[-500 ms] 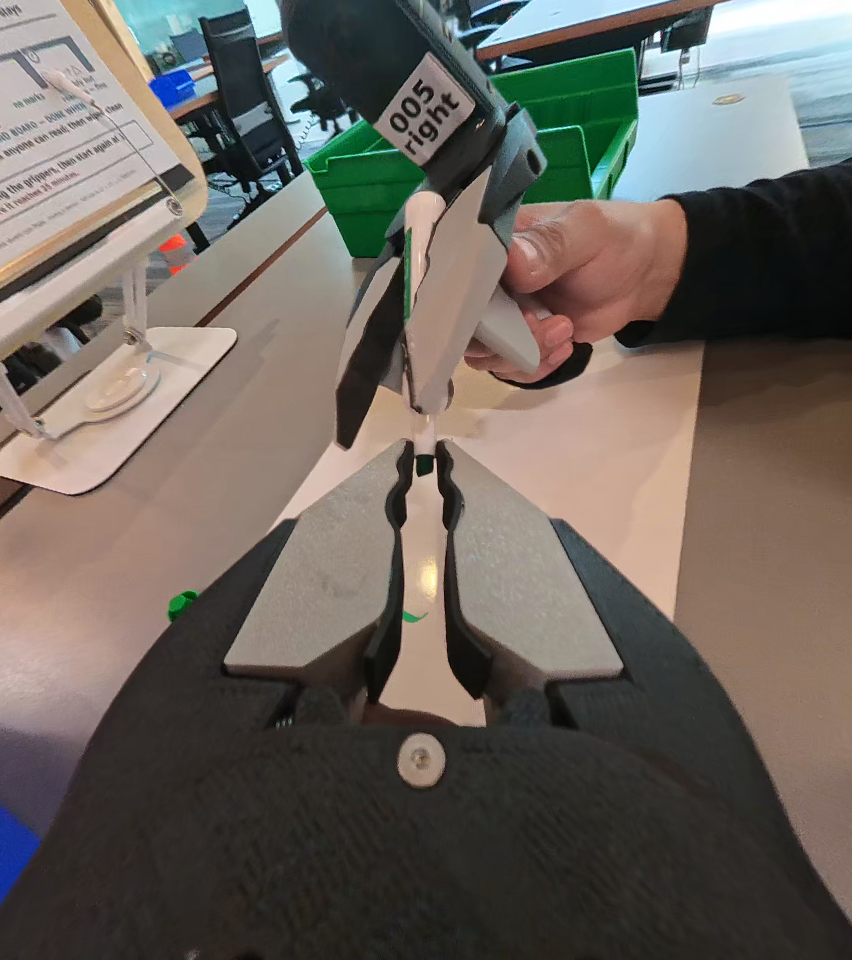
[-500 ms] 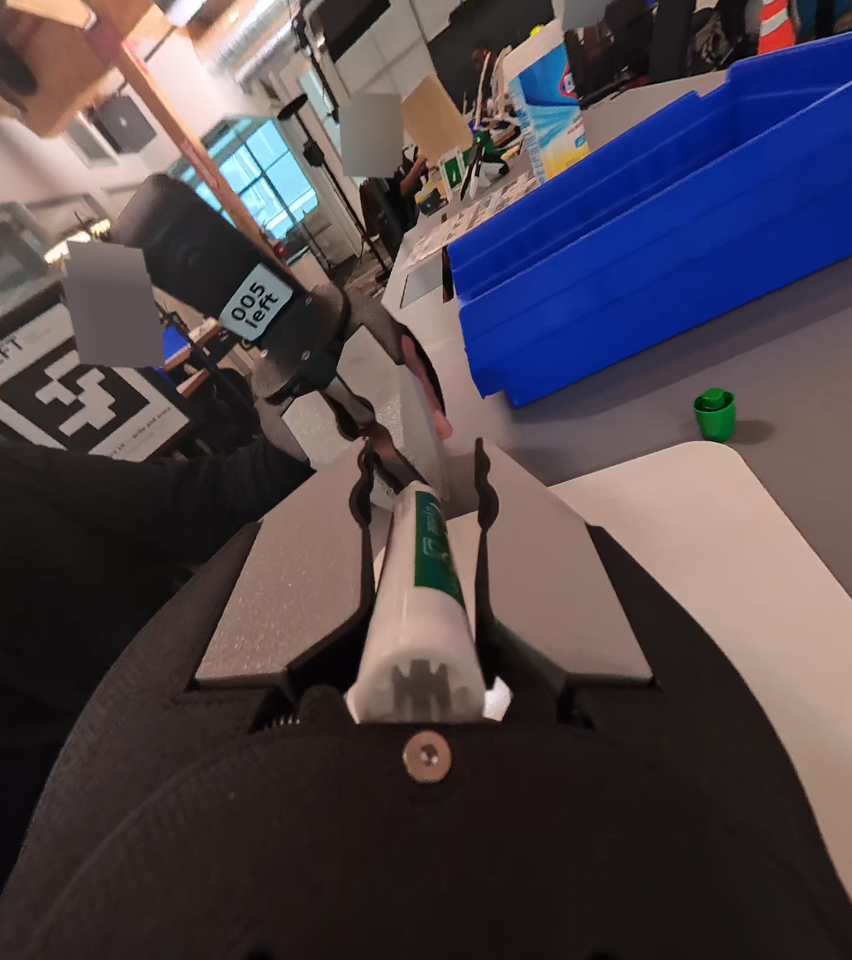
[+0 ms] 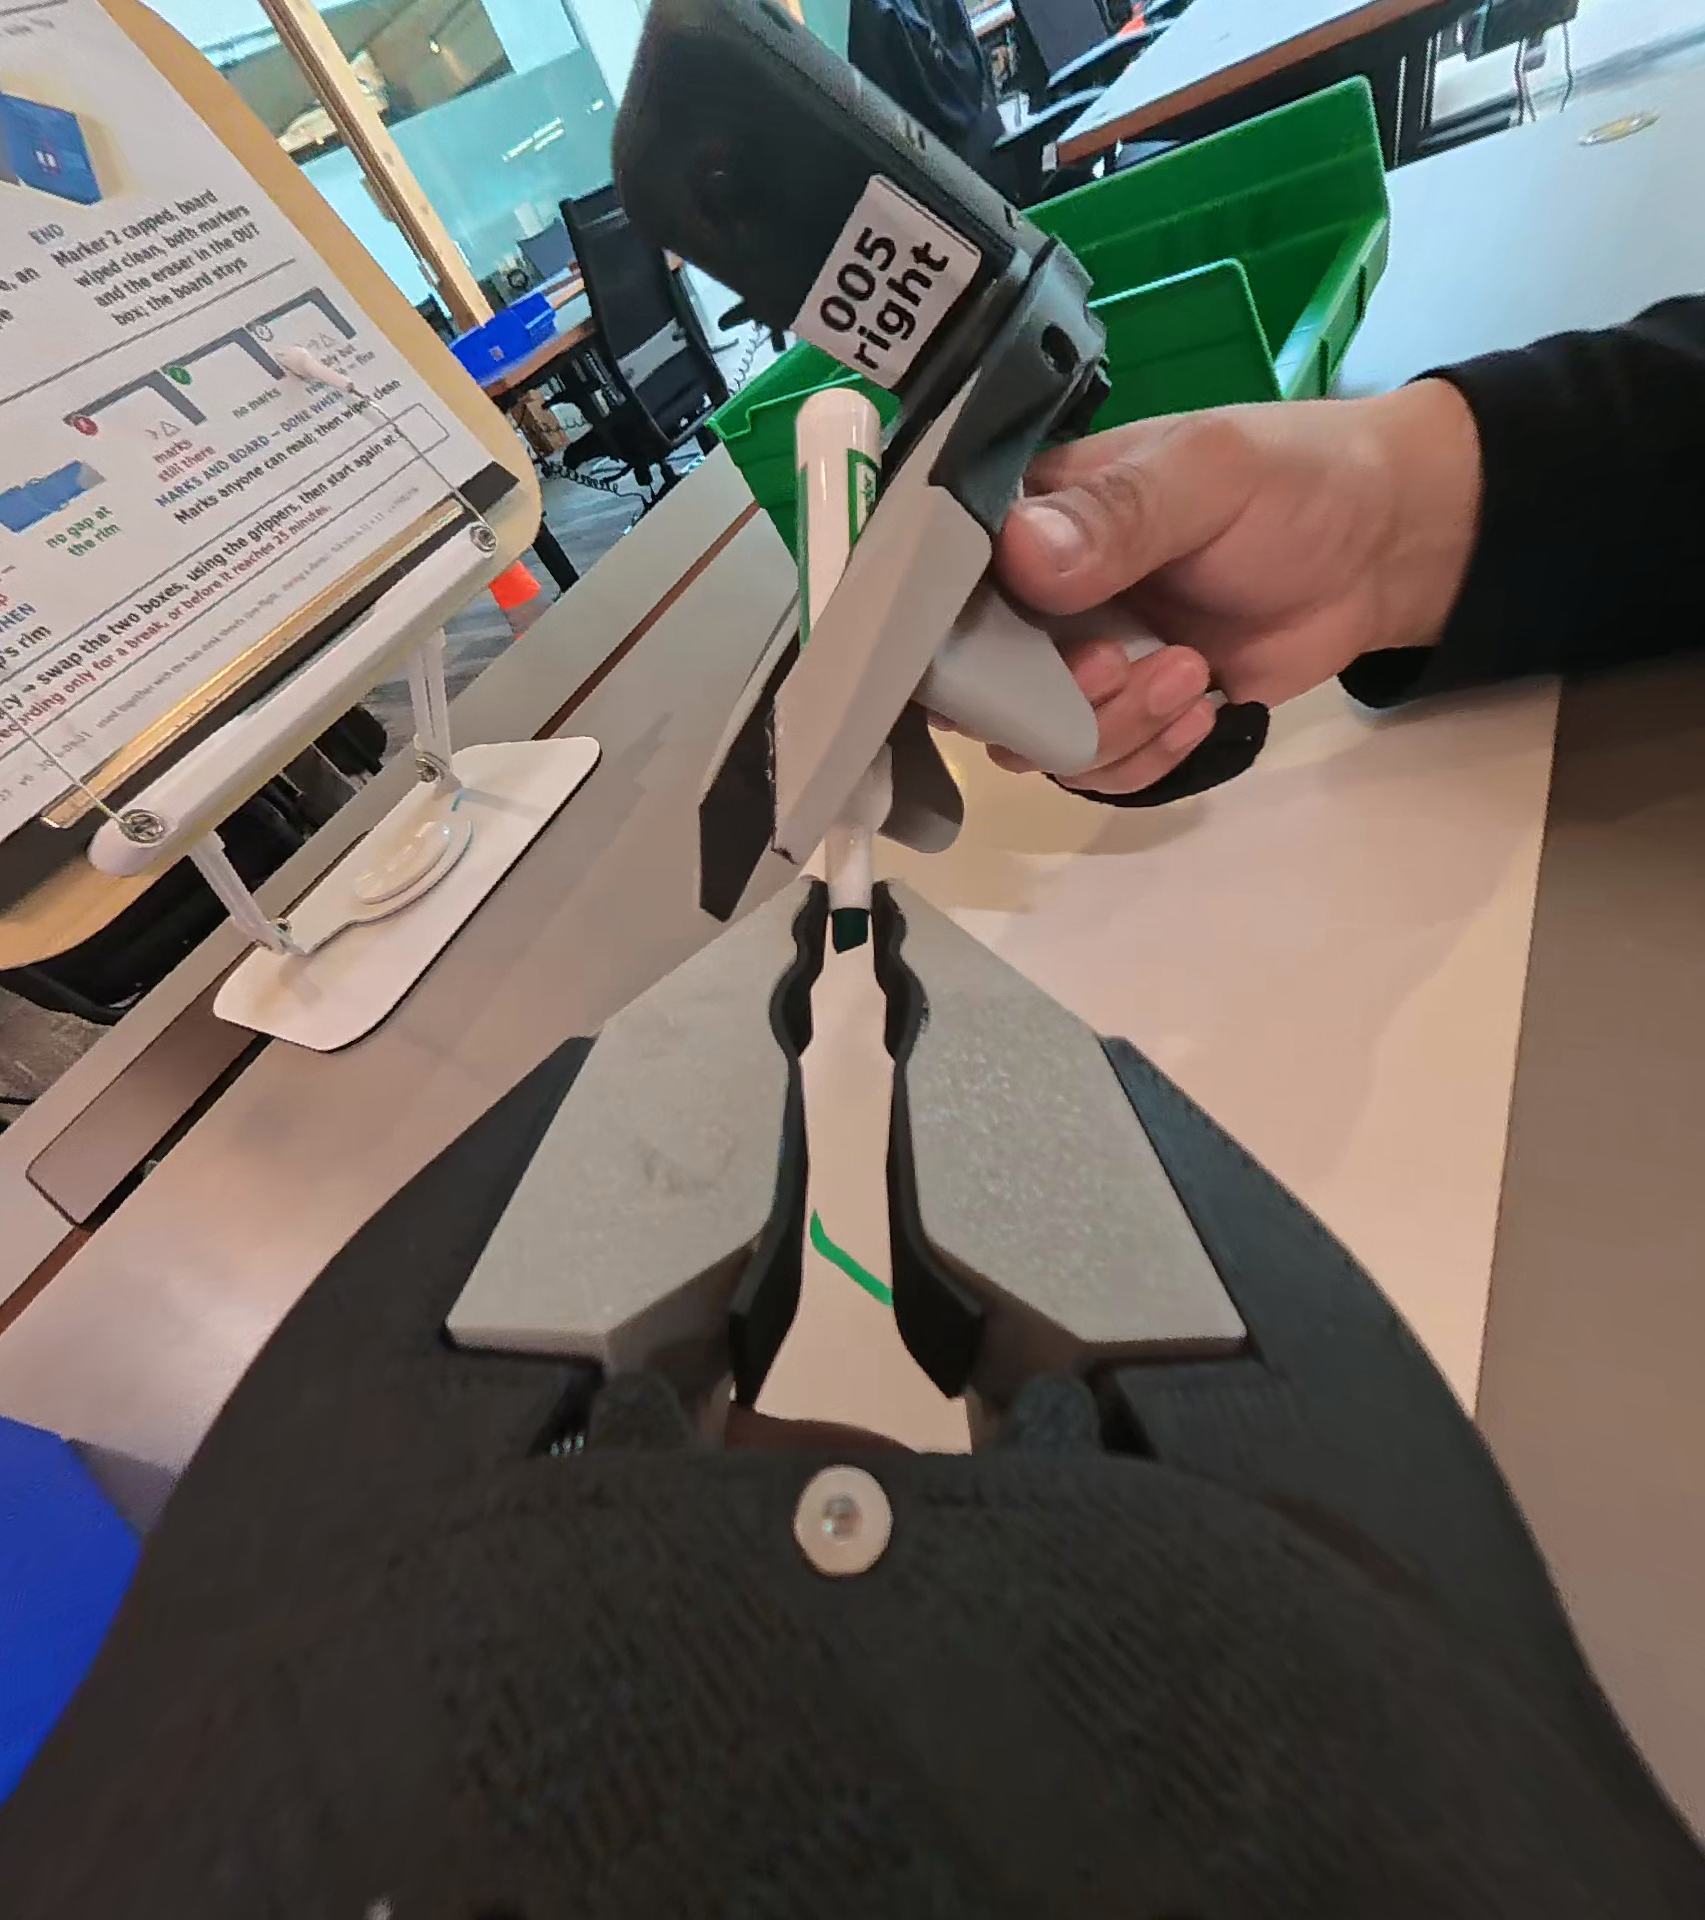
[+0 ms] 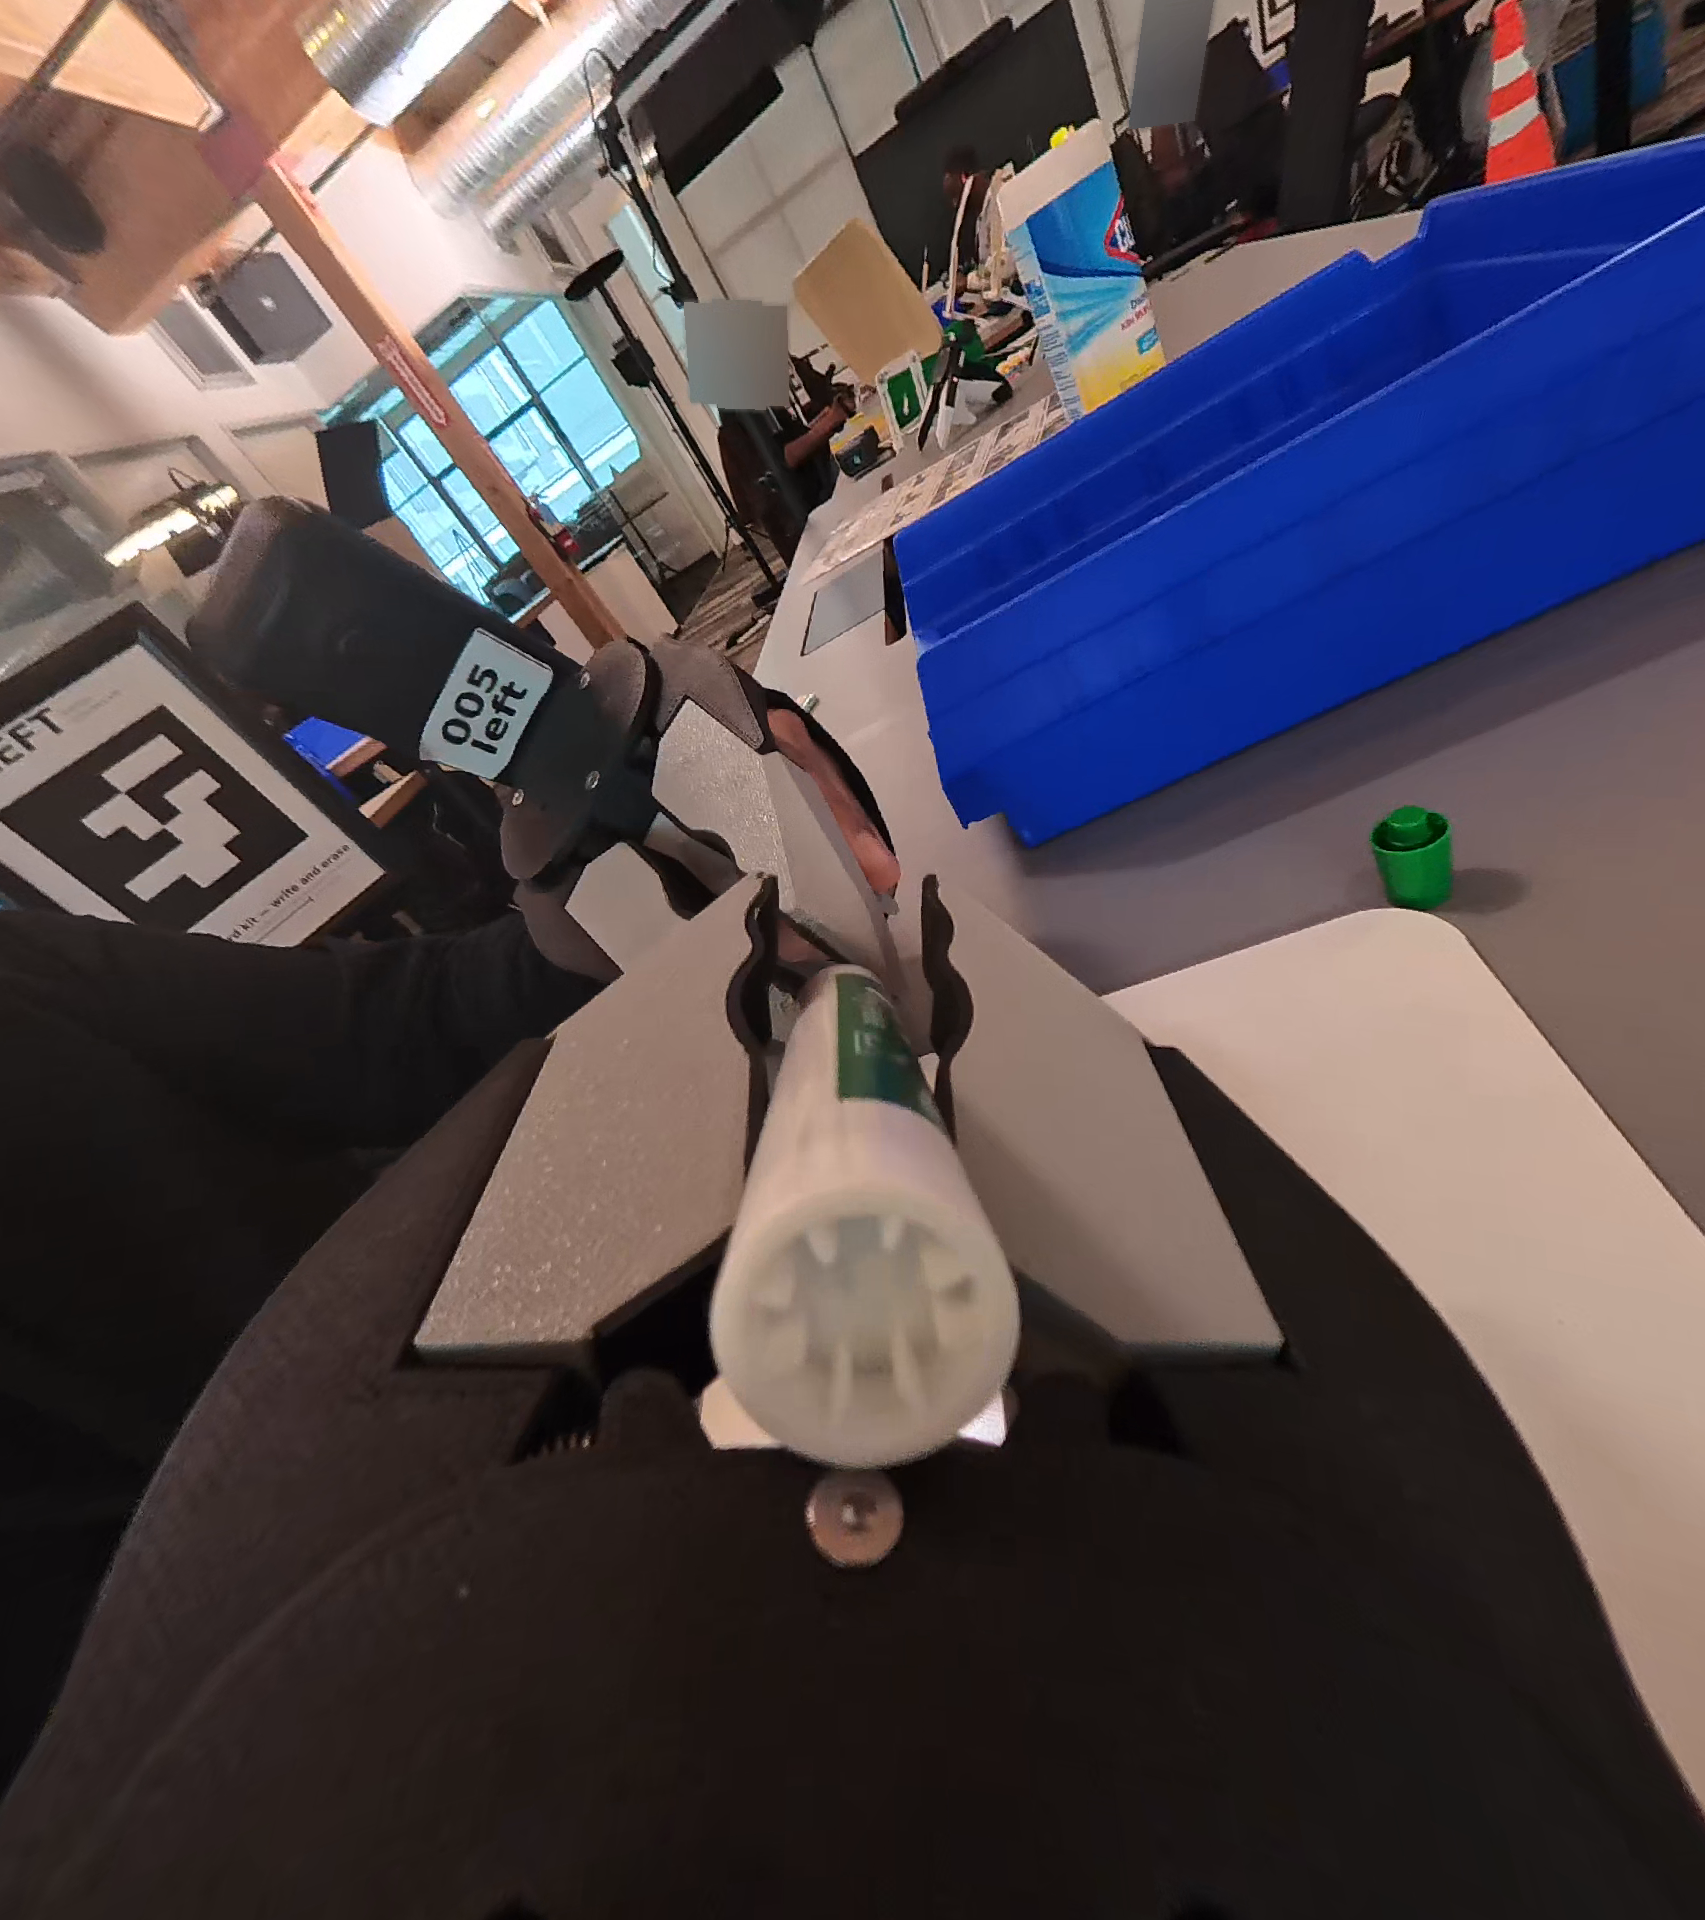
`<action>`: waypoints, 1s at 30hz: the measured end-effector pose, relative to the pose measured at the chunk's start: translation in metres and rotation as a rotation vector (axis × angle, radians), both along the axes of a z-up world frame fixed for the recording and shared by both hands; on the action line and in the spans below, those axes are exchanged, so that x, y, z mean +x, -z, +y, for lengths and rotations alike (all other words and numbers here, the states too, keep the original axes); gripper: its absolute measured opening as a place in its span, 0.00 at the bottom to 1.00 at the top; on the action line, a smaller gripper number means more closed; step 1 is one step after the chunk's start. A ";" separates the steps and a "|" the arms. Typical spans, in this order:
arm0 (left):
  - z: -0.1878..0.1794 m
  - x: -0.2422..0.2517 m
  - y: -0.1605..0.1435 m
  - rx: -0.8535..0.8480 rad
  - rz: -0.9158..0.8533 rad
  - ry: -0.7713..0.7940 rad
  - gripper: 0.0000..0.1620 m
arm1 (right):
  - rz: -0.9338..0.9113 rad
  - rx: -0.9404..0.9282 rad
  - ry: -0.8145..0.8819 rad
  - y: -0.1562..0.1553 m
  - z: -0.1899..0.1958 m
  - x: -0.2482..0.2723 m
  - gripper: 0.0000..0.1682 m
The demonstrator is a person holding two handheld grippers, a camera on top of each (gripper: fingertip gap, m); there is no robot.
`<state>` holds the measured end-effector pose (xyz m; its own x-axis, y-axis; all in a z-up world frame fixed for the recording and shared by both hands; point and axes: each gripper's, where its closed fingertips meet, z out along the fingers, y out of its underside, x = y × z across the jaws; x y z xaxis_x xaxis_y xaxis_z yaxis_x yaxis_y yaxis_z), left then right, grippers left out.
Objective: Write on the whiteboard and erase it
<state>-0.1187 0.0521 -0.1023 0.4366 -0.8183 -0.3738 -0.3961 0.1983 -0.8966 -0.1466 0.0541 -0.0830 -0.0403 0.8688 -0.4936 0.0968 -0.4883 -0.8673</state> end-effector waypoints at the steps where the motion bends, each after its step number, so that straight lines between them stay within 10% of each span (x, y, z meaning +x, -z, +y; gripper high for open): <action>1: 0.001 0.000 -0.002 0.005 -0.011 -0.005 0.03 | 0.002 0.006 0.002 0.000 0.001 0.001 0.15; 30: 0.000 0.005 0.005 0.085 0.063 -0.009 0.04 | -0.123 0.050 -0.047 0.013 -0.009 -0.001 0.14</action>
